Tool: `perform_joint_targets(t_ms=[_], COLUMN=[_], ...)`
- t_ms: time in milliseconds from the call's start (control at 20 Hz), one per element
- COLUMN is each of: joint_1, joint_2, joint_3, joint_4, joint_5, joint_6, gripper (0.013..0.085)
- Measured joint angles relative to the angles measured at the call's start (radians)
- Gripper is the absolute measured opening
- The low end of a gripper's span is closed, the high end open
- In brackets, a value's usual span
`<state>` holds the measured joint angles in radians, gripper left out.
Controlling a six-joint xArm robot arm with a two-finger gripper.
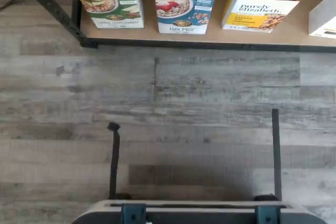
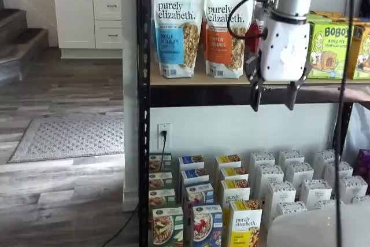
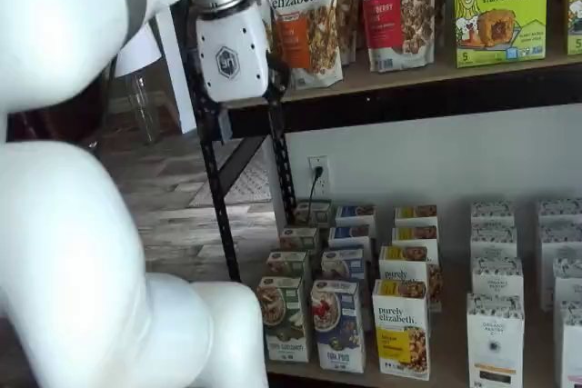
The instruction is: Pick up the blue and white box that is on the bottom shelf, the second box from the left
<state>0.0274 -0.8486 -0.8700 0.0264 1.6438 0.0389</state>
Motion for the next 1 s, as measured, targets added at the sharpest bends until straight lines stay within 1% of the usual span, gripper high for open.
perform_joint_targets(t_ms=[250, 350, 600, 850, 1000], joint_1=[0.005, -0.002, -0.013, 0.002, 0.01], joint_2=[0.008, 0.01, 0.035, 0.051, 0.075], joint_3=[0.08, 0.112, 0.175, 0.256, 0.305], joint_4=[-0.017, -0.006, 0.017, 0.013, 0.022], joint_5=[-0.108, -0.153, -0.233, -0.354, -0.437], joint_6=[0.004, -0.003, -0.019, -0.008, -0.006], gripper=[0.085, 0.085, 0.085, 0.085, 0.085])
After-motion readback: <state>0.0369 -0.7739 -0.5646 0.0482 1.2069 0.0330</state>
